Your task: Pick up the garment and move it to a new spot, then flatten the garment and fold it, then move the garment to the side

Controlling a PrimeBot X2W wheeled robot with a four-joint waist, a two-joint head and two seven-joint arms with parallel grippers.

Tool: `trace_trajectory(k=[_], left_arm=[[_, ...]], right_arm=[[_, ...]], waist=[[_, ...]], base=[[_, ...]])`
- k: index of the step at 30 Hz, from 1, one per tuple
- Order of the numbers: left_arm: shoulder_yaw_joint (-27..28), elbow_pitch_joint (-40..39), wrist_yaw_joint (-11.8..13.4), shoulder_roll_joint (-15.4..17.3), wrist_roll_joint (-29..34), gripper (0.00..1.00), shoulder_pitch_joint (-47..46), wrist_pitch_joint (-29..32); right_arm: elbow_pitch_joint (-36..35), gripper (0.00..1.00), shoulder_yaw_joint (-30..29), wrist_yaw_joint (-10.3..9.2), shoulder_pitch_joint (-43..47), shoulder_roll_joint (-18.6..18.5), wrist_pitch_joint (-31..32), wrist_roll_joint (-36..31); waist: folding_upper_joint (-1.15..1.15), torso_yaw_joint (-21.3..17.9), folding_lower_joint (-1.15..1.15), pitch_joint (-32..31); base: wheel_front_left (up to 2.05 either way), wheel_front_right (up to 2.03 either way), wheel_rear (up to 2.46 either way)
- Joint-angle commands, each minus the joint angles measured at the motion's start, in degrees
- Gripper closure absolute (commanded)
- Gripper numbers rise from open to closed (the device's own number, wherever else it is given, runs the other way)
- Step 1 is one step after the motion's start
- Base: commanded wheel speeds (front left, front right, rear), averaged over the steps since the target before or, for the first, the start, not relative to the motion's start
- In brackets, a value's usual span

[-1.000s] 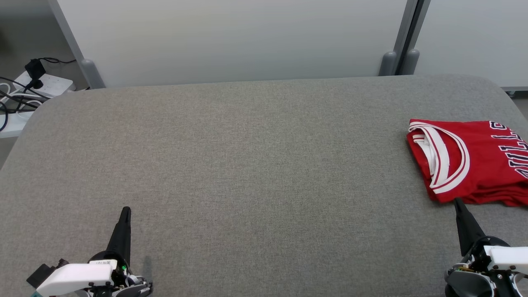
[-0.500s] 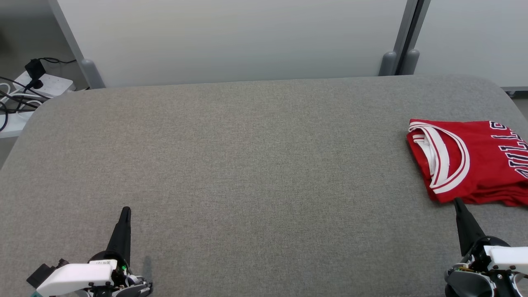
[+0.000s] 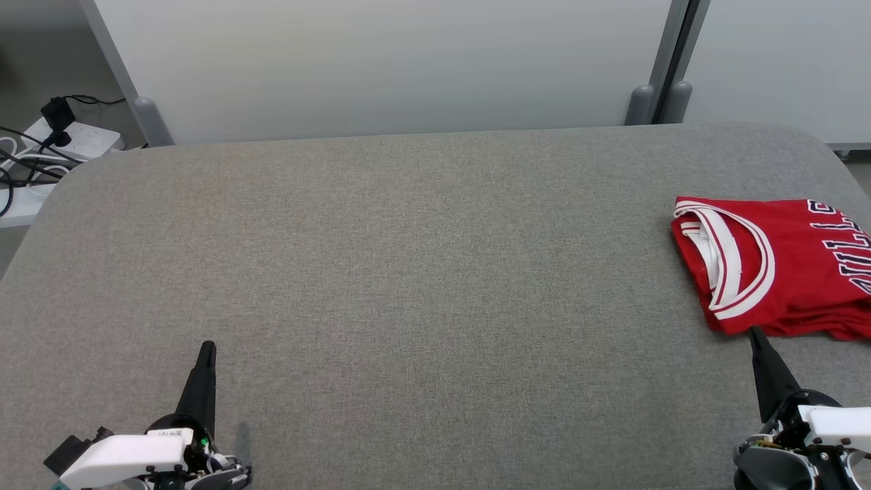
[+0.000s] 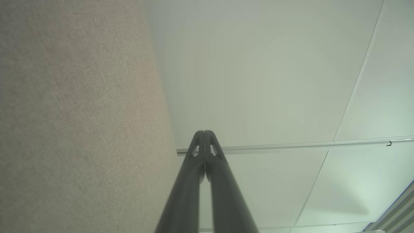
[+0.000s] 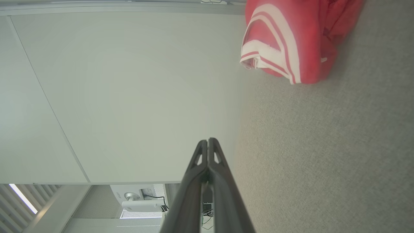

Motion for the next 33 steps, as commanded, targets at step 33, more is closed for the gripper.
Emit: trace_trajectory(k=[33], left_arm=[[1.87,-1.59,-0.48,1.10,-0.21,1.00,-3.34,0.36]], right_arm=[[-1.74,1.00,0.86,0.26,-0.89,-0.59,0.44,0.65]], waist=[[0.00,0.00,0.00,0.00]], base=[[0.00,0.00,0.00]])
